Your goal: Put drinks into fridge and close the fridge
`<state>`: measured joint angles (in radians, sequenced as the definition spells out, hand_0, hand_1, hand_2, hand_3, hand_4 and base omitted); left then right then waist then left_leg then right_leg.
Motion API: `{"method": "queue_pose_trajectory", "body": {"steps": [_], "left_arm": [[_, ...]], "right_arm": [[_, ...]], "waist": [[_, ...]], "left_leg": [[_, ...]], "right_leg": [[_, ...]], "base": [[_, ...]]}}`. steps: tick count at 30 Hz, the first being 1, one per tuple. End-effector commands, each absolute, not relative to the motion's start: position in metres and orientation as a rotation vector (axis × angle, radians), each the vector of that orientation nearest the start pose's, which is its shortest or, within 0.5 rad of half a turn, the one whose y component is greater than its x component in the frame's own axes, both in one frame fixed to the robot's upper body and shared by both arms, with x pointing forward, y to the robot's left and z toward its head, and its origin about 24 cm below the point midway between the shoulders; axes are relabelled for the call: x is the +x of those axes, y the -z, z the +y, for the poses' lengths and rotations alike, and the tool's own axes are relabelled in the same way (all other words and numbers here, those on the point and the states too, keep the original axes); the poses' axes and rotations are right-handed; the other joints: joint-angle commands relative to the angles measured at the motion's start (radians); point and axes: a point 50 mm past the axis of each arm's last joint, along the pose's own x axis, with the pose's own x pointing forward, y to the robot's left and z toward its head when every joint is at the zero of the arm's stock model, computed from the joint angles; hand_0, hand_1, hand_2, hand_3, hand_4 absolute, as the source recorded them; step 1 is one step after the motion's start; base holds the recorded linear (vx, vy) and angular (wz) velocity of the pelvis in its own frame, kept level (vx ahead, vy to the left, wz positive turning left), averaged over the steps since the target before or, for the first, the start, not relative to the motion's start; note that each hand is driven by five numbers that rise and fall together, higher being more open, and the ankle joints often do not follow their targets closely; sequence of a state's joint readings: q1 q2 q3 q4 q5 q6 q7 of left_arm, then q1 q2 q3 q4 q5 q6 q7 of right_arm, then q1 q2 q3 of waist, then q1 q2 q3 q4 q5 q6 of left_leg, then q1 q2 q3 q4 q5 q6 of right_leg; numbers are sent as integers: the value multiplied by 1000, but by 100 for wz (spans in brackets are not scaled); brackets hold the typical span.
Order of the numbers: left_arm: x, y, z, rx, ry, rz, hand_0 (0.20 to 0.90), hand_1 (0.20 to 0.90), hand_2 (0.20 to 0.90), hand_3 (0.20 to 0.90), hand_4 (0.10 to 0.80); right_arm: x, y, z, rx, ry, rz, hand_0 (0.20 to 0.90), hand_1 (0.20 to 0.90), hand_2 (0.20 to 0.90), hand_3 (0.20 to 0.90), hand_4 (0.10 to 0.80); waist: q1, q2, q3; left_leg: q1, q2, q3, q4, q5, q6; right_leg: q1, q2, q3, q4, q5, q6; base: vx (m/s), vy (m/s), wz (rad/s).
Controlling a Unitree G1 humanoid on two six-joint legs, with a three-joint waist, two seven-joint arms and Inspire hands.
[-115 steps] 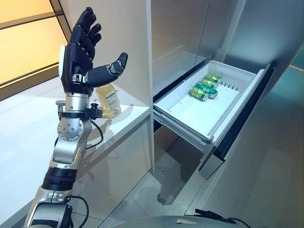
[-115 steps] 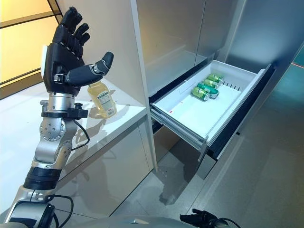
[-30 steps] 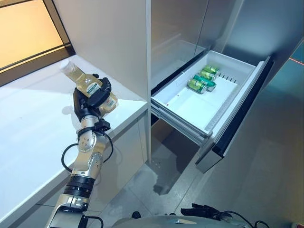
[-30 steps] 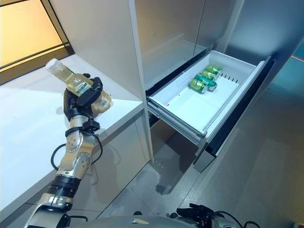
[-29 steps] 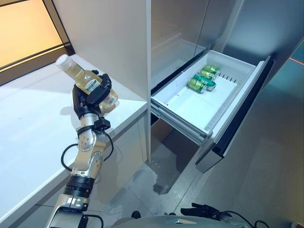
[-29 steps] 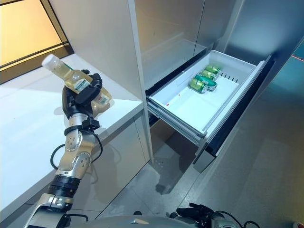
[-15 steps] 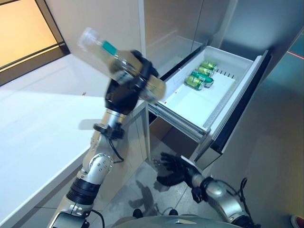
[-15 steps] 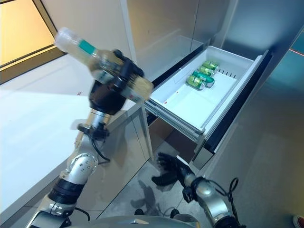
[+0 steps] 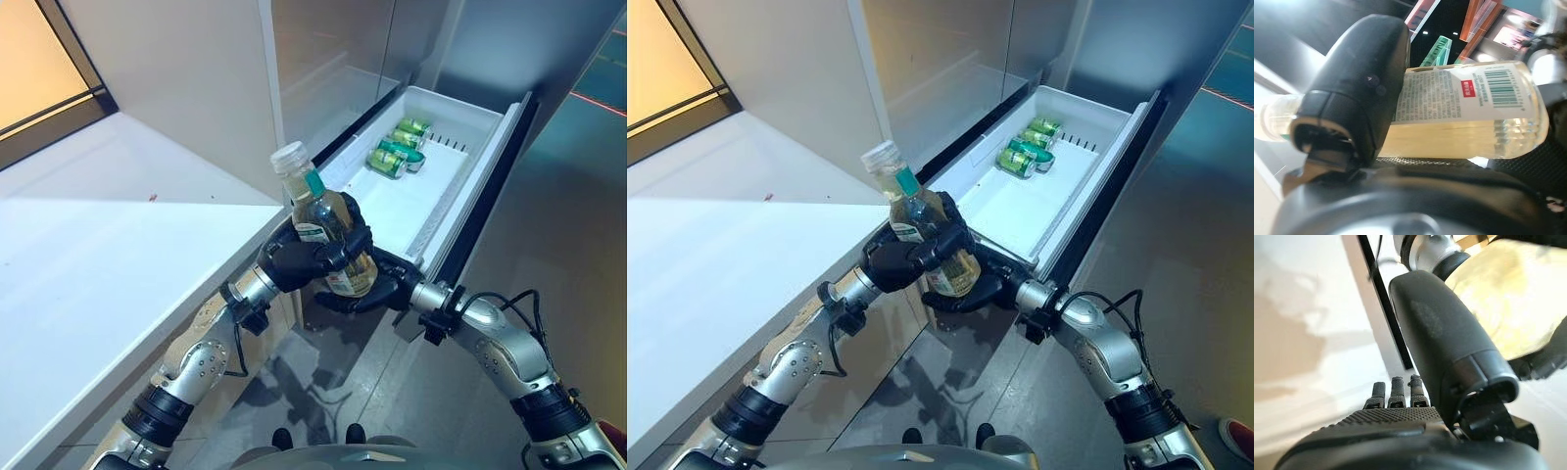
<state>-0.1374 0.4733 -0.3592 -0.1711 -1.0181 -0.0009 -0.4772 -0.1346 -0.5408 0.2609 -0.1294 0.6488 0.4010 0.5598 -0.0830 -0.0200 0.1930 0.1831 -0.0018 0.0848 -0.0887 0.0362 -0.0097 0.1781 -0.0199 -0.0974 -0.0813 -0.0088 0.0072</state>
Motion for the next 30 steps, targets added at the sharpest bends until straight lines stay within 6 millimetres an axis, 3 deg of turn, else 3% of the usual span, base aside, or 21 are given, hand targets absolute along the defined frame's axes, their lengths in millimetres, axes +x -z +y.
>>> {"method": "queue_pose_trajectory", "body": {"steps": [1, 16, 24, 30], "left_arm": [[256, -159, 106, -531, 1043, -436, 300, 300, 300, 200, 100], [275, -158, 121, -361, 846, -451, 300, 300, 300, 200, 100], [280, -142, 123, -319, 803, -390, 300, 300, 300, 200, 100], [281, -134, 125, -332, 802, -353, 300, 300, 300, 200, 100]], "right_arm": [[248, -111, -123, 150, -1109, 107, 900, 900, 900, 900, 800], [247, -119, -114, 145, -1219, 118, 900, 900, 900, 900, 800], [254, -133, -112, 192, -1172, 24, 900, 900, 900, 900, 800], [264, -148, -121, 200, -1034, -51, 900, 900, 900, 900, 800]], "waist": [[5, -4, -74], [14, -18, -81], [20, -19, -84], [20, -18, -83]], "left_leg": [[9, -45, 30, 28, -125, 55], [0, -49, 12, 23, -111, 51], [-4, -49, 8, 23, -108, 48], [-6, -48, 13, 28, -111, 48]], "right_leg": [[-61, 22, 25, 115, -56, 70], [-55, 18, 15, 93, -39, 70], [-56, 15, 8, 86, -32, 72], [-55, 15, 5, 85, -33, 72]], "base": [[0, 0, 0], [0, 0, 0], [1, 0, 1], [0, 0, 0]]}}
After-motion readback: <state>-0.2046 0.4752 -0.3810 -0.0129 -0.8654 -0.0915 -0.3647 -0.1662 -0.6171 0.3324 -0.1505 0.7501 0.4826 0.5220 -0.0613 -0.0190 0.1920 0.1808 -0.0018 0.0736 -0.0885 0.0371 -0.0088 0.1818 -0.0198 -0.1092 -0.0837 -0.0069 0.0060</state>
